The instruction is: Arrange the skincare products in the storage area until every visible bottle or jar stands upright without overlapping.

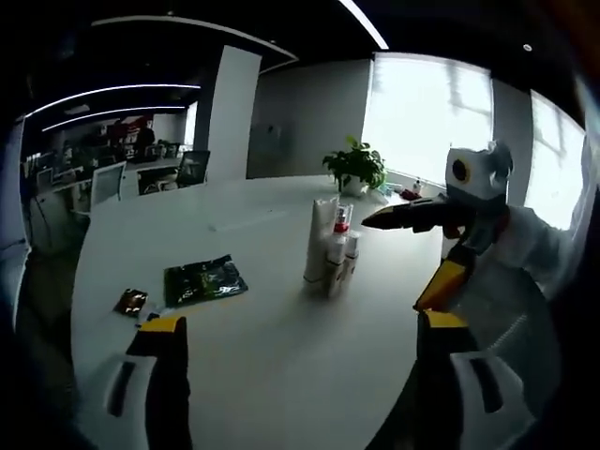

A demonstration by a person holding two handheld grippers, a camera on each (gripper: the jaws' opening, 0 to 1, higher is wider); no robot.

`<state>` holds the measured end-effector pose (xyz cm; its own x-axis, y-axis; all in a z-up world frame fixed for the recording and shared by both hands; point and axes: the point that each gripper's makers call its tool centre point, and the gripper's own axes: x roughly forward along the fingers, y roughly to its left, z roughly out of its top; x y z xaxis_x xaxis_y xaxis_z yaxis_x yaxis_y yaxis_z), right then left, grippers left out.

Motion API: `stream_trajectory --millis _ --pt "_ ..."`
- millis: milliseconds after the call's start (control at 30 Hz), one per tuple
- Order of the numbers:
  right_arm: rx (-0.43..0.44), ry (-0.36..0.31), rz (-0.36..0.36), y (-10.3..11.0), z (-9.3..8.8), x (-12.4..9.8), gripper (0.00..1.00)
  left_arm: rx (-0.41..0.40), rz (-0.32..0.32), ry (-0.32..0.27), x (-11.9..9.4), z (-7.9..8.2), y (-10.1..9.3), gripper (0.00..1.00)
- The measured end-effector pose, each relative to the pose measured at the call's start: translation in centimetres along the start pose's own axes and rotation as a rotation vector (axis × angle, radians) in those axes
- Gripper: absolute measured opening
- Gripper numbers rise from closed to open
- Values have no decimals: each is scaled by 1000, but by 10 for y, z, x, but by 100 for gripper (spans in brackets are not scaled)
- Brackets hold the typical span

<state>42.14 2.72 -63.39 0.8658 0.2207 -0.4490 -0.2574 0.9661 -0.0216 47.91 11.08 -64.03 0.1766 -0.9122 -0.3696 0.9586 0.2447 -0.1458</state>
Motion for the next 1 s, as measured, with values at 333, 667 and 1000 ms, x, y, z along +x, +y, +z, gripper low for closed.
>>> stream_trajectory --millis 333,667,1000 --pt "-63 49 56 5 2 18 100 -19 32 -13 1 -4 15 99" --pt "-142 82 114 7 2 29 100 -5 50 -17 3 -5 17 99" --pt "-240 109 172 5 5 51 99 -17 72 -13 -3 -10 17 99"
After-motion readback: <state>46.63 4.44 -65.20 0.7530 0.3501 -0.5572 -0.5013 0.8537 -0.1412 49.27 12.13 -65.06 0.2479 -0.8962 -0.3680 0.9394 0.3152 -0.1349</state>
